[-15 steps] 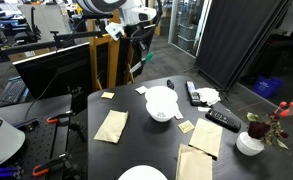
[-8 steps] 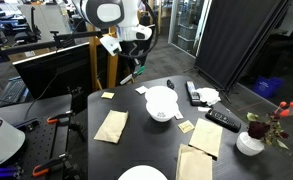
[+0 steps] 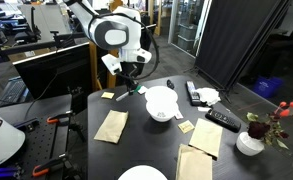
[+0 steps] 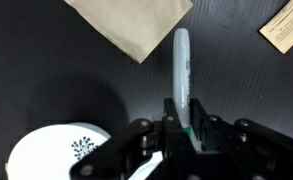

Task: Pick up the pen from the white bowl and place it on the table.

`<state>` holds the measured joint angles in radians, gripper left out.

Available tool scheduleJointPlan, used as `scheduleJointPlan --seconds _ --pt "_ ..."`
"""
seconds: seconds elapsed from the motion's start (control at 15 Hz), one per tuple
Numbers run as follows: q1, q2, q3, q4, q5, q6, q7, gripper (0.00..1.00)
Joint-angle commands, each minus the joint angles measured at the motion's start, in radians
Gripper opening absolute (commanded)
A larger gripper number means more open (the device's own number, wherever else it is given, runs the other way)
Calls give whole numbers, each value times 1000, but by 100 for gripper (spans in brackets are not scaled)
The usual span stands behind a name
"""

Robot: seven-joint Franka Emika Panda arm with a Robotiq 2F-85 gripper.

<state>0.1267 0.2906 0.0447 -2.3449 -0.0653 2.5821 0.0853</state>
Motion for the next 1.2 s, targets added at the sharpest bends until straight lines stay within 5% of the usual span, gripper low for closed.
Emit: scheduleJointPlan --seconds 0.0,0.47,0.53,0.6,1.13 --pt "13 71 -17 44 -35 8 50 5" --pt "38 168 -28 122 -38 10 77 5" --pt "42 177 -32 133 -36 3 87 44" --pt "44 182 -33 140 -33 0 96 45" --pt "119 52 -127 91 -157 -5 255 100"
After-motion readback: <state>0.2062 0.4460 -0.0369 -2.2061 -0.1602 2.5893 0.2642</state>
